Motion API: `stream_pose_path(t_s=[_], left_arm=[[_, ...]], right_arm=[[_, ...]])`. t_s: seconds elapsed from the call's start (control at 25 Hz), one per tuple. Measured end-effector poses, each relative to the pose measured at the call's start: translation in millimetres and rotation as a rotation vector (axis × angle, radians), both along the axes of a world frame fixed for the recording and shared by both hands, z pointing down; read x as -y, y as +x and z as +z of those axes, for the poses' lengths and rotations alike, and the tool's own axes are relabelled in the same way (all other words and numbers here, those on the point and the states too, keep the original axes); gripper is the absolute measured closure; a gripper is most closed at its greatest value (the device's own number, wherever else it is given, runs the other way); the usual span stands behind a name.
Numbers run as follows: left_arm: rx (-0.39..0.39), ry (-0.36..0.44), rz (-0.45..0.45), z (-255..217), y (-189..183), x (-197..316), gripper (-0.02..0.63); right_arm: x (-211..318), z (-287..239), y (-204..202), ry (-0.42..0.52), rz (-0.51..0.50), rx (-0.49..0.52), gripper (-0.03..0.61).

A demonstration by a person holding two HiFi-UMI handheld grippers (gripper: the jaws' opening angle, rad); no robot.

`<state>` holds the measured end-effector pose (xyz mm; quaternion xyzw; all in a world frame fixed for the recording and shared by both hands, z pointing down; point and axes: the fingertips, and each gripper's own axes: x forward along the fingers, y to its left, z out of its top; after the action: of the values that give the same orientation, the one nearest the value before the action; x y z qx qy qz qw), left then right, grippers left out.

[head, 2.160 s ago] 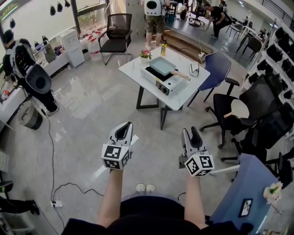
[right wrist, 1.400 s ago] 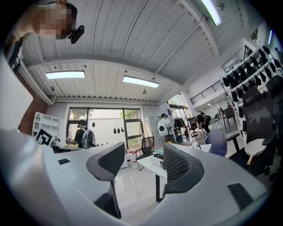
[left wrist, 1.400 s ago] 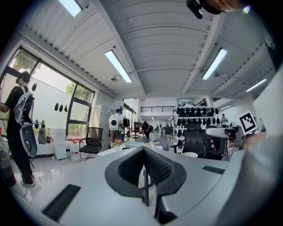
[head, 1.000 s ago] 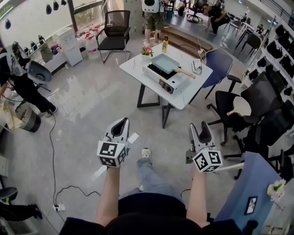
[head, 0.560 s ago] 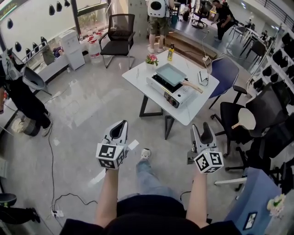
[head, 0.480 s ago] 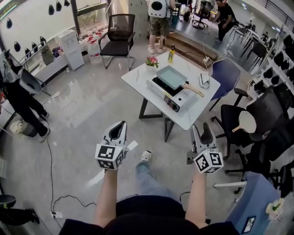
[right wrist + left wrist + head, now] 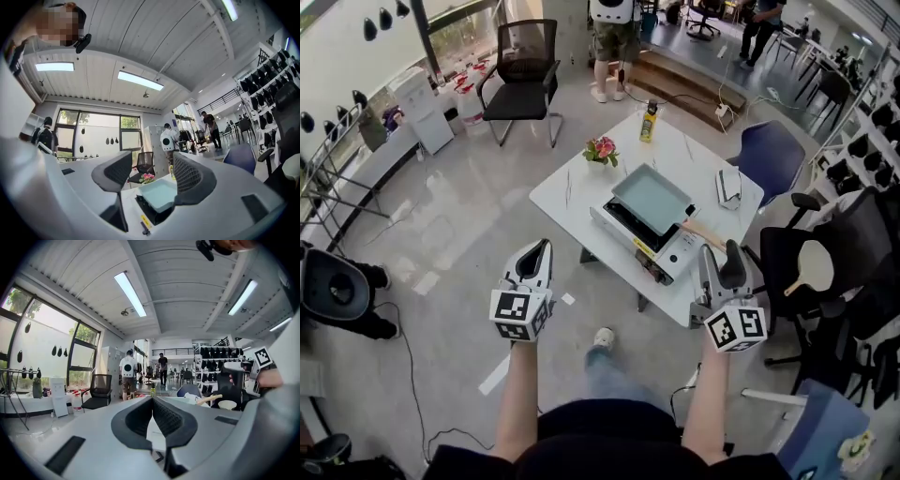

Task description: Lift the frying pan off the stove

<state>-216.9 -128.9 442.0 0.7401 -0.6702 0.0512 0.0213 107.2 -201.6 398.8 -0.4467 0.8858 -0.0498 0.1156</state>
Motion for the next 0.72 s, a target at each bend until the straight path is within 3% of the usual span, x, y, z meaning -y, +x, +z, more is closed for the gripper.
stream_pose_path(t_s=[0.32, 0.72], left_arm=[[0.007, 0.021, 0.076, -22, -12, 141, 0.594], [0.012, -0.015, 0.194, -21, 11, 216, 0.594]], right_arm=[[112, -10, -9, -0.004, 0.066, 0.017, 0.324], [150, -13, 23, -0.020, 0.184, 0.048, 0.324]])
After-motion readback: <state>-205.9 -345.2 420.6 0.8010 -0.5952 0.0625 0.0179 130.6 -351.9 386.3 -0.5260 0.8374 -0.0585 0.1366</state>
